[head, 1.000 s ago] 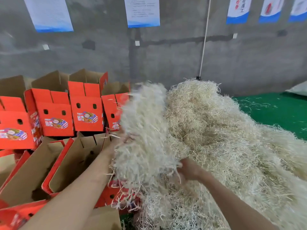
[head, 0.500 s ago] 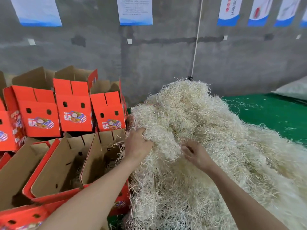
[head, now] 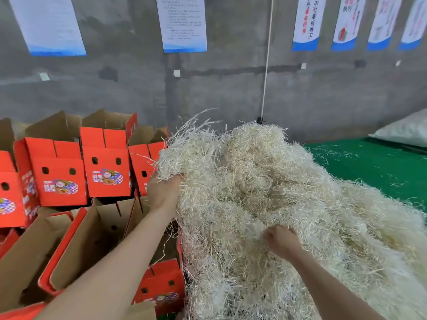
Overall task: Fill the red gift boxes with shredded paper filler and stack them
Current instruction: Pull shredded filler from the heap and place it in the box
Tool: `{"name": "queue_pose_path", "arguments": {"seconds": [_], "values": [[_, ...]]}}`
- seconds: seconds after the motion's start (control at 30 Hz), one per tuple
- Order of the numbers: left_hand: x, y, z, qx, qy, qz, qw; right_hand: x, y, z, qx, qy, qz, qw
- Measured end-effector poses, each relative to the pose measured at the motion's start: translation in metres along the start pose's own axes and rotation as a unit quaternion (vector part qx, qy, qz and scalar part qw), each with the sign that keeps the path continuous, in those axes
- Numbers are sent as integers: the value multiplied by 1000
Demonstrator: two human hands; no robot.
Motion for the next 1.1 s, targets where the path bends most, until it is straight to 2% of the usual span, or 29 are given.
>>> {"name": "queue_pose_path", "arguments": {"seconds": [0.03,0.1,0.13,0.17,0.2,0.27,0.3,0.37,0.43,0.47,0.53,0.6,0.67,0.73,0.77,0.9,0.97,1.03,1.1], "values": [[2,1,0,-20,-4,17,1000,-11,-1,14,-2,-36,-29,999],[7,6,3,-43,-23,40,998,-34,-7,52,-59,-62,-80,993],[9,9,5,-49,-19,47,998,-43,-6,75,-98,-95,-58,989],[13,13,6,-65,-9,54,996,-46,-5,97,-126,-174,-10,977],[16,18,7,-88,3,63,994,-44,2,119,-135,-275,67,950],[23,27,6,-124,33,76,989,-27,17,148,-95,-429,187,879],[26,30,2,-132,51,83,986,-9,23,155,-56,-446,213,867],[33,34,-8,-138,98,118,979,23,35,161,-9,-402,223,888],[32,35,-18,-131,109,167,971,37,30,154,-3,-367,164,916],[26,31,-19,-119,83,174,974,34,25,148,6,-392,134,910],[11,24,-26,-75,9,182,980,8,10,131,36,-473,68,878],[-8,18,-33,-6,-98,158,983,-29,4,125,33,-497,14,867],[-22,19,-39,54,-209,161,963,-63,7,135,15,-500,3,866],[-29,22,-42,97,-264,194,940,-86,14,153,0,-498,25,867],[-33,23,-43,119,-273,203,933,-96,17,164,0,-518,33,855],[-73,38,-53,188,-275,192,923,-116,53,221,-71,-634,84,766],[-108,50,-55,223,-275,181,918,-95,69,245,-33,-687,136,713],[-145,69,-50,254,-310,181,898,-56,84,257,13,-674,201,711],[-180,84,-32,262,-351,203,876,-20,101,255,79,-636,239,730]]}}
Point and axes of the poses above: each hand's wrist, its own y-axis away from the middle knuckle, its own x-axis out of the palm, z = x × y, the point moved 7 cm from there along -y, towards the middle knuckle, and after that the axes turned 11 degrees about -y, right-handed, at the moved point
